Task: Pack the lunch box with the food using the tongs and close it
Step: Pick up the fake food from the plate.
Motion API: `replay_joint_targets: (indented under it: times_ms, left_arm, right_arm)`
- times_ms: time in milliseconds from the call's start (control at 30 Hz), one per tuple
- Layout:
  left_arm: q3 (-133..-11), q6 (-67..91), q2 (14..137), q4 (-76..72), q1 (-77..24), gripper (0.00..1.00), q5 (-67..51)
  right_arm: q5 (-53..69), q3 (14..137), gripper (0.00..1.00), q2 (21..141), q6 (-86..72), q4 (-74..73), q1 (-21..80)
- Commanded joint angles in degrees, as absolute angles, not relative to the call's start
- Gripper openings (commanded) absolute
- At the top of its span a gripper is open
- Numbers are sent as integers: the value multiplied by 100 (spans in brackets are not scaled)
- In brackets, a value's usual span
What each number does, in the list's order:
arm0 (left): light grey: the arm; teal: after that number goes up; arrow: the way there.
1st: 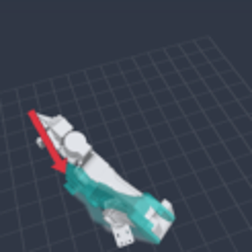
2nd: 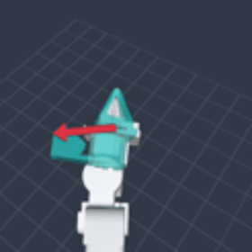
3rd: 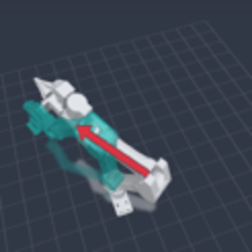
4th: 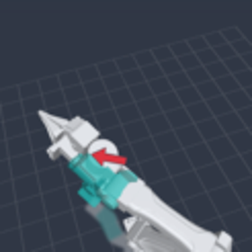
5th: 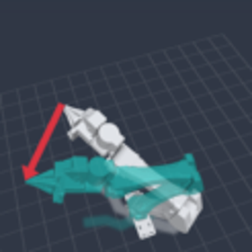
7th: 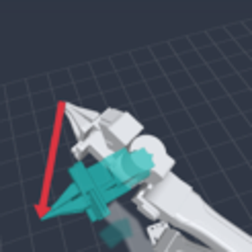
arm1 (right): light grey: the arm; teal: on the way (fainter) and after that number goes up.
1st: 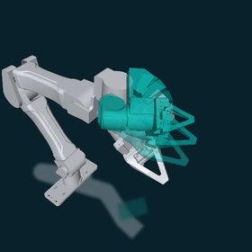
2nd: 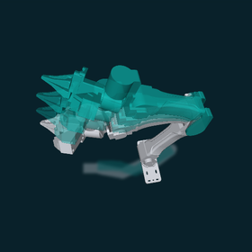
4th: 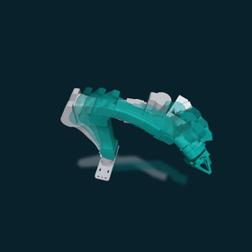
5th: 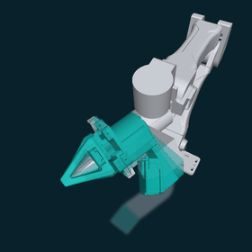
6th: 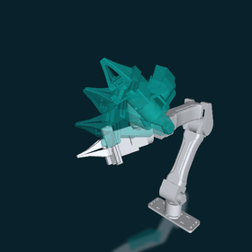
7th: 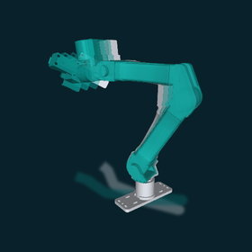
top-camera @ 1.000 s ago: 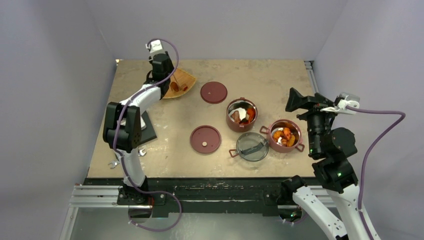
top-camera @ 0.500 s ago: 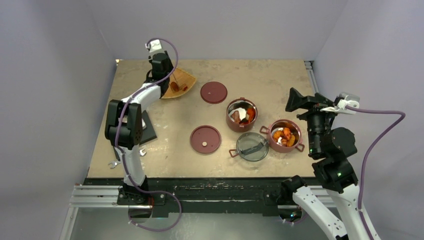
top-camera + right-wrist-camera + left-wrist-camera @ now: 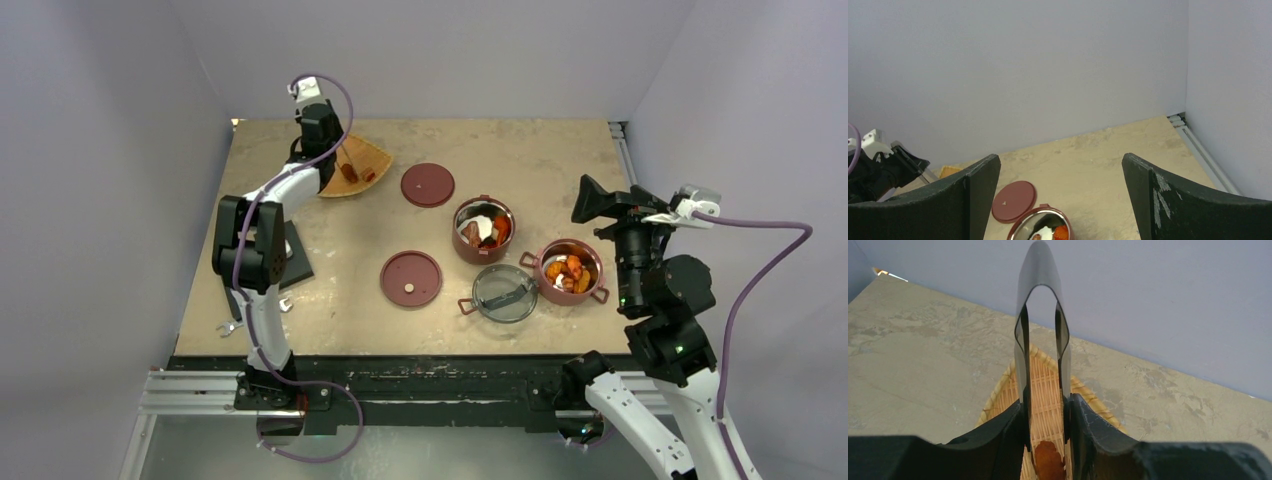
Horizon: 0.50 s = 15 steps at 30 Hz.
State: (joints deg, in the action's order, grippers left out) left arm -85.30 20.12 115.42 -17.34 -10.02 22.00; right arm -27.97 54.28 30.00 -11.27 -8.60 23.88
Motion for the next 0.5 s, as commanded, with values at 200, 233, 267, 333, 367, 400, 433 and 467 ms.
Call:
replay_joint_targets:
  times_ms: [200, 233, 267, 333, 367, 400, 433, 467]
  left_arm:
    - [-8674, 2066, 11397, -1966, -943, 24, 1986]
    - [-8644, 2069, 11336, -1981, -945, 23, 1986]
    - [-8602, 2067, 11284, -2004, -941, 22, 1986]
    - [-8530, 2068, 11169, -2059, -941, 21, 1979]
    - [-8503, 2066, 11110, -2069, -940, 21, 1978]
    - [-8471, 2065, 11051, -2080, -940, 20, 1973]
    - [-8446, 2067, 10997, -2102, -940, 20, 1969]
    - [-8411, 2066, 10937, -2121, -940, 20, 1969]
  right_arm:
    - [-2900, 5644, 96, 2963, -1054, -774, 2372]
    - [-2900, 5644, 96, 2963, -1055, -773, 2373]
    - [-2900, 5643, 96, 2962, -1061, -776, 2368]
    - [-2900, 5636, 96, 2966, -1063, -777, 2372]
    - [-2900, 5634, 95, 2967, -1063, -774, 2369]
    - [-2900, 5634, 96, 2965, -1063, -775, 2367]
    - [-2900, 5634, 96, 2957, -1063, -776, 2372]
    - [-2900, 5634, 96, 2954, -1068, -774, 2371]
